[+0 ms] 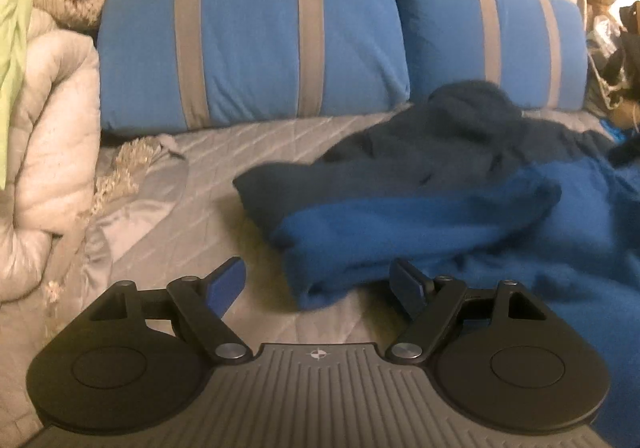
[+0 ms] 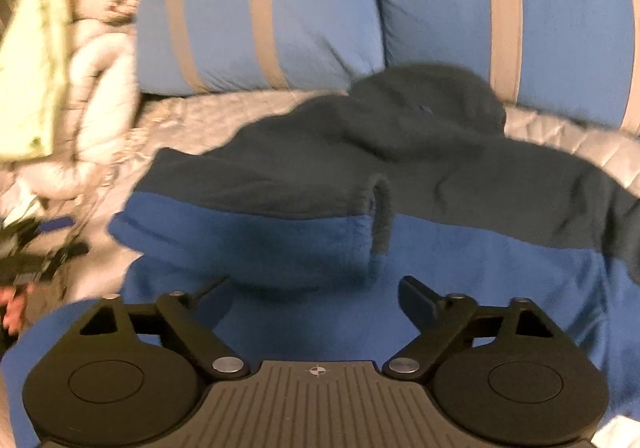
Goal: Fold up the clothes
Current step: 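Lay the sleeve on the jacket body and open the left gripper, then grasp the jacket side edge near the hood with the right gripper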
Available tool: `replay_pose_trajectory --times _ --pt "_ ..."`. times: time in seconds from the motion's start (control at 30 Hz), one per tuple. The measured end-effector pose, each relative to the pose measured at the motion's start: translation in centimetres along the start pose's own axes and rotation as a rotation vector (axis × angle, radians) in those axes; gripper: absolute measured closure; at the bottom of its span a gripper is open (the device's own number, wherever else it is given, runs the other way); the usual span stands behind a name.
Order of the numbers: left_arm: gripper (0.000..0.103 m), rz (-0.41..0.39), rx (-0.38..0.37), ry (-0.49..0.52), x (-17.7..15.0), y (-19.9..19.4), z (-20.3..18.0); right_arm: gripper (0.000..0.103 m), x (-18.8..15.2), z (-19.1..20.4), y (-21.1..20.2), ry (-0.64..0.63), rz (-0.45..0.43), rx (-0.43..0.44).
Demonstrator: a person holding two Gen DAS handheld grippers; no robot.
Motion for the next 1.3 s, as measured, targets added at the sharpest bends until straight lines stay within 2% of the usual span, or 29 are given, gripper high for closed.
replay_pose_trajectory --times 0.1,0.2,0.27,0.3,0.33,0.37,0.43,0.6,0.67,0.77,0.8,0.83,0.87,1.03,1.13,1.3 --pt "0.024 0.022 0.001 0.003 -1.2 0.8 0.1 0.023 1.0 -1.5 2.9 0.086 0.041 0.026" --pt "0.024 0.028 0.0 0.011 -2.0 1.5 0.1 0.024 1.5 -2.7 5.5 0.162 0.072 0.051" --pt "0.024 0.015 0.001 0.014 -2.1 1.8 0.1 0.03 1.5 -3.0 6.8 0.193 0.095 0.071" --pt "0.024 0.006 0.0 0.011 -2.1 1.9 0.2 0.047 1.4 -3.1 7.4 0.206 0.109 0.081" --pt "0.024 -0.003 -0.001 0.008 -2.0 2.0 0.2 0.074 1.2 -3.1 7.8 0.217 0.123 0.09" --pt "0.024 -0.007 -0.003 0.004 -1.9 2.1 0.3 0.088 1.1 -3.2 8.0 0.223 0.128 0.081" --pt "0.024 -0.014 -0.006 -0.003 -1.7 2.4 0.3 0.09 1.6 -3.4 7.0 0.215 0.083 0.054" --pt "0.024 -0.032 0.003 -0.025 -1.2 2.7 0.4 0.091 4.0 -4.1 2.0 0.156 -0.065 -0.088" --pt "0.024 -0.04 0.002 -0.031 -1.1 2.5 0.4 0.09 4.1 -4.8 1.0 0.115 -0.065 -0.172" --pt "0.024 -0.048 -0.015 -0.032 -1.0 2.4 0.2 0.071 3.4 -5.4 0.6 0.019 -0.037 -0.263" --pt "0.024 -0.047 -0.02 -0.029 -1.0 2.4 0.0 0.05 3.2 -5.2 0.5 -0.027 -0.035 -0.274" --pt "0.024 -0.046 -0.022 -0.025 -1.1 2.4 -0.1 0.035 2.9 -4.9 0.4 -0.074 -0.033 -0.281" --pt "0.024 -0.046 -0.024 -0.021 -1.1 2.4 -0.2 0.033 2.5 -4.5 0.3 -0.123 -0.032 -0.283" --pt "0.024 -0.062 -0.05 -0.025 -1.0 2.3 -0.4 0.032 0.5 -2.0 1.5 -0.394 0.032 -0.296" --pt "0.024 -0.068 -0.071 -0.047 -1.1 2.2 -0.6 0.032 -1.3 0.1 2.5 -0.626 0.052 -0.293" --pt "0.024 -0.063 -0.058 -0.044 -1.2 2.5 -0.5 0.034 -4.0 2.2 4.6 -0.985 0.081 -0.387"
Point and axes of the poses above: each gripper's, at about its wrist camera, not at the fingertips, and y roughly the way its jaws point, z to its left, x to its top, the point moved 10 cm from there along y, roughly the way its jaws point, and after that the axes turned 9 degrees about z, right-handed, at the moved point
